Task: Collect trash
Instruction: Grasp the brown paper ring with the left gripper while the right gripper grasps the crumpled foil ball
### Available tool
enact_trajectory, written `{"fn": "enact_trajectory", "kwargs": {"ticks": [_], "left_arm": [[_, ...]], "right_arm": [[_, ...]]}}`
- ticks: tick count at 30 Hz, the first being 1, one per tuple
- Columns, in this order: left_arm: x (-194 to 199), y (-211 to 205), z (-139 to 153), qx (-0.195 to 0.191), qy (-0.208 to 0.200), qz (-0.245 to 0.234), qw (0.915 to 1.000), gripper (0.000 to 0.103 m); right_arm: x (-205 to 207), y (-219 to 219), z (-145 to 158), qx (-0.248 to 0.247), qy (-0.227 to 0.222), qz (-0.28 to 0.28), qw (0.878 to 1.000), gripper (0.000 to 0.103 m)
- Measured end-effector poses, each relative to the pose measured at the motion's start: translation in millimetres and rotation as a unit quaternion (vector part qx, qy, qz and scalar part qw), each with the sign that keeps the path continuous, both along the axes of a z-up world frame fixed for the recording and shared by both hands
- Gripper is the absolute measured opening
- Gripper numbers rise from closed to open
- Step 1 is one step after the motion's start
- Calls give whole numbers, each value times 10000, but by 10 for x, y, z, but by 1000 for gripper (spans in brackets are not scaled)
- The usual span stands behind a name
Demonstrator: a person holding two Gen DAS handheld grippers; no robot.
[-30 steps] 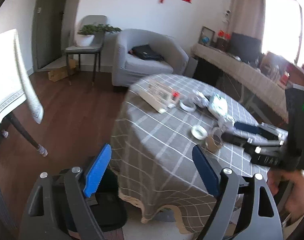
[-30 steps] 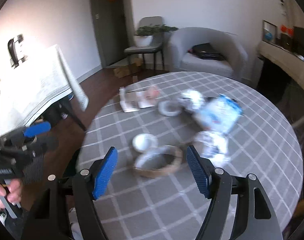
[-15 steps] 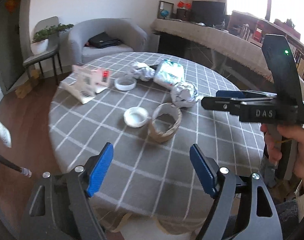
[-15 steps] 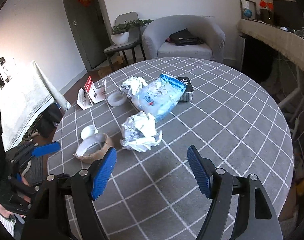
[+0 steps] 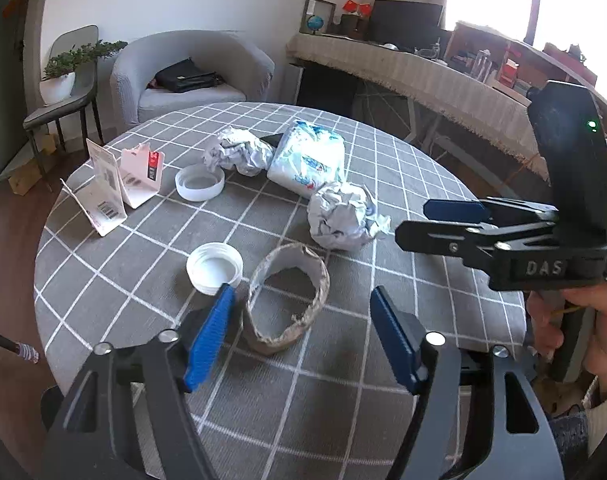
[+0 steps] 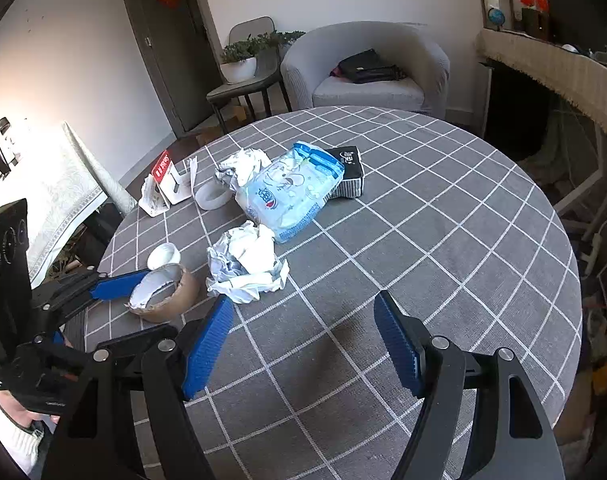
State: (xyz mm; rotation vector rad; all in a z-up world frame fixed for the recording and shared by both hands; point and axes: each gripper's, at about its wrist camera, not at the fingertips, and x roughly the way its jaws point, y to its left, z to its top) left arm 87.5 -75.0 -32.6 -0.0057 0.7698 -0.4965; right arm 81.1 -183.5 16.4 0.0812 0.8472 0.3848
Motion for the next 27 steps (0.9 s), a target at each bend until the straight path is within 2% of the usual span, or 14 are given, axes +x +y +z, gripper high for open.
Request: {"fn": "enact_trajectory", "kwargs": {"ticks": [4, 5, 18, 27], "left_arm": [[20, 68, 8, -59, 13, 166, 9998, 47], [21, 98, 13, -122, 35, 191, 9997, 45], [-35, 653, 202, -1137, 123, 457, 9924, 45], [-106, 1046, 323, -1169, -9, 693, 9907, 46]], "right_arm": [[2, 7, 19, 68, -39, -10, 10000, 74], [3, 15, 19, 74, -37, -6, 10000, 74], [94, 329, 52, 192, -63, 79, 9998, 74], [208, 531, -30, -152, 54, -39, 9999, 74]]}}
